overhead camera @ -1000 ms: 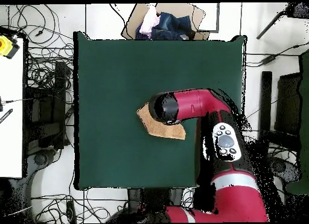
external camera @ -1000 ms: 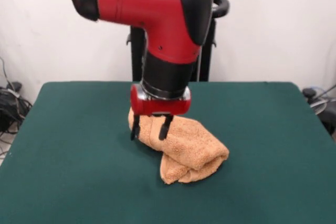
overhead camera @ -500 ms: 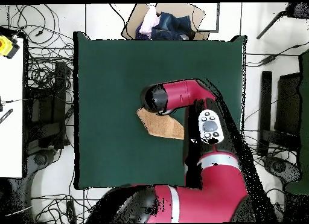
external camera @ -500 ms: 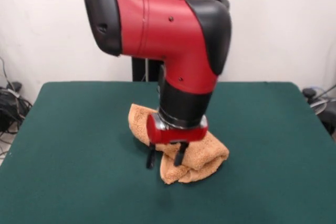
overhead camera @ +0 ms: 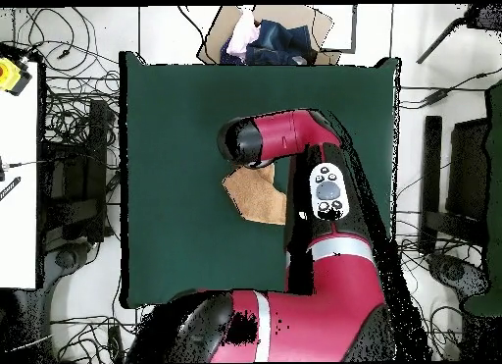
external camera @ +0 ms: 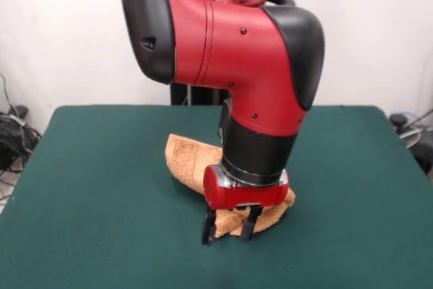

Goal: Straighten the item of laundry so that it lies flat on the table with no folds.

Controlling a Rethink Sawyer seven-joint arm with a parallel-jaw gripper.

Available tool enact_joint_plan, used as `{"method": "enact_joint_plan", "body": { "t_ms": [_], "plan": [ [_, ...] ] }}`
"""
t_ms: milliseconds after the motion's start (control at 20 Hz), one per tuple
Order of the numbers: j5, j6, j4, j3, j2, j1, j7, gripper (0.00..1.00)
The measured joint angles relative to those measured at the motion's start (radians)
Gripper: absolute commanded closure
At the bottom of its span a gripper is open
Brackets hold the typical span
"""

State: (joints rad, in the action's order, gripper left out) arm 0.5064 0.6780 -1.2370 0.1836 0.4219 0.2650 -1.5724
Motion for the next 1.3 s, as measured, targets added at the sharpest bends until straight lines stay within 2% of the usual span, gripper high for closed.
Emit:
{"method": "enact_joint_plan", "body": {
  "t_ms": [750, 1100, 1300],
  "plan": [
    [-0.008, 0.0, 0.022, -0.002, -0.009, -0.002, 0.0, 0.0],
    [-0.008, 0.024, 0.073, -0.015, -0.056, -0.022, 0.0, 0.0],
    [-0.008, 0.089, 0.125, -0.018, -0.097, -0.046, 0.0, 0.0]
  ]
}}
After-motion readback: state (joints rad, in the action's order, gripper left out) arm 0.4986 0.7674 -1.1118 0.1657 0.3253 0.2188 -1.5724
